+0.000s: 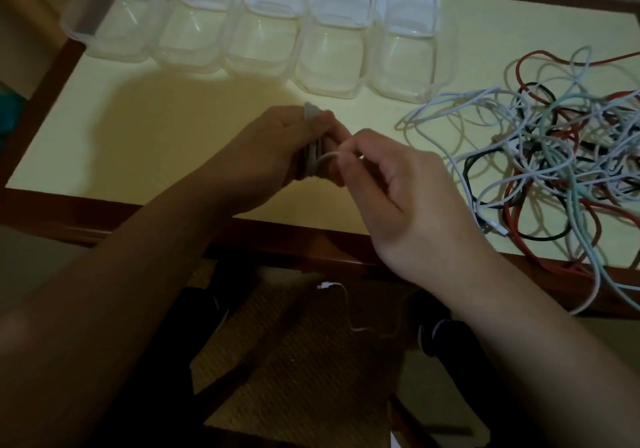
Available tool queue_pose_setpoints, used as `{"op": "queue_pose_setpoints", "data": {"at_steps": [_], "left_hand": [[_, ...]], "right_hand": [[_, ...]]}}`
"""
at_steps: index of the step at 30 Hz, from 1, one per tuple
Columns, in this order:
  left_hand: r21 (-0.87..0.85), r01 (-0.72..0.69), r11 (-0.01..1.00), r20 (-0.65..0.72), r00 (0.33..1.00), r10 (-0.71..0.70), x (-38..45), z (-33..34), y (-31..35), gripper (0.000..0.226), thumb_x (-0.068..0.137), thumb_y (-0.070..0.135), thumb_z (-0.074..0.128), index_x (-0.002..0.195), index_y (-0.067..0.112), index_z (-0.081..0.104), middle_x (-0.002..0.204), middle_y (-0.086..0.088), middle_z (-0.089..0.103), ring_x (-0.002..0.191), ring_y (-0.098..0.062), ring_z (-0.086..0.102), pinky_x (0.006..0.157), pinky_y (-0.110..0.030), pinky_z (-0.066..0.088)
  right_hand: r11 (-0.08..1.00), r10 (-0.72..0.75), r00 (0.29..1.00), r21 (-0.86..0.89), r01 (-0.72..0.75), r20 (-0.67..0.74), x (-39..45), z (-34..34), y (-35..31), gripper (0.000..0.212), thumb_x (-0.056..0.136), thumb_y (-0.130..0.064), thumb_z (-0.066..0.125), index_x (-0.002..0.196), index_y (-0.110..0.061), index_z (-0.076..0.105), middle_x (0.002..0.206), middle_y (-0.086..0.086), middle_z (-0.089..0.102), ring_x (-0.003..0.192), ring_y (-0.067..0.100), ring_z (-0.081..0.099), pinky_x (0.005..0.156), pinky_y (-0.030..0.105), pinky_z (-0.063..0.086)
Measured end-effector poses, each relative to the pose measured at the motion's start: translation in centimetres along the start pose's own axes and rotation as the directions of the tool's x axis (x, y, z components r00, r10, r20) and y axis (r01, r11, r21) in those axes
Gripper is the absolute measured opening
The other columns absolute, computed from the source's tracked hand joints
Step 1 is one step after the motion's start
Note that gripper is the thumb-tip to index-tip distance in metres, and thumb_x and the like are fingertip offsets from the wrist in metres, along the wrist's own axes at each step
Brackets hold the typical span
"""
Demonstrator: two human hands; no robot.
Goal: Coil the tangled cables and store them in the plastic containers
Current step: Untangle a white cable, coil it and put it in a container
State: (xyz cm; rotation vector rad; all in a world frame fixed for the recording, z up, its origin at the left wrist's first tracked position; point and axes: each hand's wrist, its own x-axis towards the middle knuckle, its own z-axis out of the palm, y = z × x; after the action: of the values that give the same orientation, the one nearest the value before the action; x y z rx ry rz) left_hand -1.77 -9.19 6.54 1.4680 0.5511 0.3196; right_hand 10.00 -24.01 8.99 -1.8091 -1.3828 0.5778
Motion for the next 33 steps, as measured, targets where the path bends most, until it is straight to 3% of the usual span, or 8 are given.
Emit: {"op": "queue_pose_setpoints", "data": {"at_steps": [5, 10, 12, 14, 18, 24, 29, 33], "left_hand": [[-0.066, 0.151, 0.986, 0.226, 0.965, -0.133, 0.0, 1.0, -0.1, 0.057, 0.111, 0.034, 0.028, 0.084, 0.001, 0.066, 0.057, -0.016, 0.06, 0.054, -0.029, 0.057, 0.068, -0.038, 0.052], [-0.284, 0.336, 0.898, 0.446, 0.875, -0.187, -0.2, 1.2, 0.6, 0.061, 0.108, 0.043, 0.022, 0.075, 0.008, 0.06, 0.043, -0.003, 0.044, 0.038, -0.016, 0.041, 0.051, -0.028, 0.048], [-0.515, 0.414, 0.75, 0.555, 0.828, -0.076, -0.3, 1.0, 0.9, 0.052, 0.109, 0.036, 0.024, 0.077, 0.011, 0.057, 0.044, 0.001, 0.047, 0.038, -0.01, 0.043, 0.049, -0.025, 0.046], [-0.719, 0.484, 0.499, 0.581, 0.812, 0.05, -0.1, 0.9, 0.9, 0.05, 0.111, 0.034, 0.023, 0.082, 0.009, 0.055, 0.049, -0.001, 0.054, 0.043, -0.013, 0.047, 0.053, -0.026, 0.047], [-0.927, 0.259, 0.273, 0.279, 0.959, 0.039, 0.7, 0.4, 0.6, 0.046, 0.113, 0.029, 0.026, 0.089, 0.006, 0.058, 0.057, -0.002, 0.055, 0.05, -0.015, 0.053, 0.059, -0.028, 0.05], [-0.754, -0.12, 0.645, -0.3, 0.938, -0.176, 1.4, -0.6, 0.2, 0.042, 0.112, 0.032, 0.032, 0.095, 0.006, 0.06, 0.062, 0.001, 0.058, 0.052, -0.01, 0.055, 0.061, -0.025, 0.054], [-0.232, -0.048, 0.972, -0.274, 0.962, -0.018, 0.7, -0.1, 0.3, 0.049, 0.113, 0.032, 0.029, 0.09, 0.007, 0.065, 0.063, -0.003, 0.068, 0.057, -0.015, 0.061, 0.061, -0.025, 0.05], [0.175, -0.024, 0.984, -0.198, 0.978, 0.059, 0.2, 0.1, 0.2, 0.051, 0.113, 0.036, 0.03, 0.094, 0.012, 0.07, 0.068, -0.004, 0.069, 0.056, -0.014, 0.058, 0.055, -0.022, 0.042]], "right_hand": [[0.994, -0.105, 0.977, -0.056, 0.096, -0.187, 0.9, -1.1, 2.2, 0.017, 0.103, -0.038, 0.066, 0.096, -0.027, 0.077, 0.073, -0.004, 0.061, 0.07, 0.012, 0.056, 0.067, 0.026, 0.041], [0.99, -0.017, 0.977, 0.136, 0.047, -0.215, 1.9, -0.3, 3.5, 0.014, 0.098, -0.039, 0.072, 0.096, -0.026, 0.077, 0.073, 0.006, 0.064, 0.068, 0.011, 0.057, 0.069, 0.033, 0.046], [0.983, 0.001, 0.984, 0.182, 0.031, -0.177, 2.2, 0.2, 3.5, 0.019, 0.105, -0.036, 0.061, 0.094, -0.027, 0.073, 0.078, 0.007, 0.068, 0.073, 0.024, 0.062, 0.069, 0.043, 0.048], [0.98, 0.042, 0.992, 0.197, -0.019, -0.115, 2.4, 0.8, 3.5, 0.03, 0.11, -0.031, 0.049, 0.084, -0.032, 0.064, 0.069, -0.012, 0.06, 0.066, 0.009, 0.054, 0.064, 0.033, 0.042], [0.961, 0.207, 0.968, 0.157, -0.228, 0.14, 2.1, 2.1, 3.2, 0.035, 0.113, -0.03, 0.041, 0.084, -0.026, 0.062, 0.065, -0.009, 0.052, 0.049, 0.002, 0.044, 0.051, 0.021, 0.034], [0.974, 0.177, 0.953, 0.097, -0.206, 0.245, 0.8, 2.2, 1.2, 0.033, 0.11, -0.029, 0.045, 0.091, -0.019, 0.07, 0.054, -0.009, 0.051, 0.046, 0.005, 0.046, 0.047, 0.019, 0.032], [0.985, 0.088, 0.983, 0.132, -0.11, 0.161, 0.1, 1.7, 0.0, 0.025, 0.108, -0.022, 0.05, 0.092, -0.015, 0.068, 0.05, -0.015, 0.048, 0.045, 0.005, 0.046, 0.047, 0.016, 0.03], [1.0, -0.018, 1.0, -0.012, 0.018, 0.019, 0.2, 1.0, 0.4, 0.019, 0.108, -0.028, 0.055, 0.097, -0.024, 0.07, 0.055, -0.016, 0.051, 0.052, 0.007, 0.053, 0.05, 0.015, 0.028]]}}
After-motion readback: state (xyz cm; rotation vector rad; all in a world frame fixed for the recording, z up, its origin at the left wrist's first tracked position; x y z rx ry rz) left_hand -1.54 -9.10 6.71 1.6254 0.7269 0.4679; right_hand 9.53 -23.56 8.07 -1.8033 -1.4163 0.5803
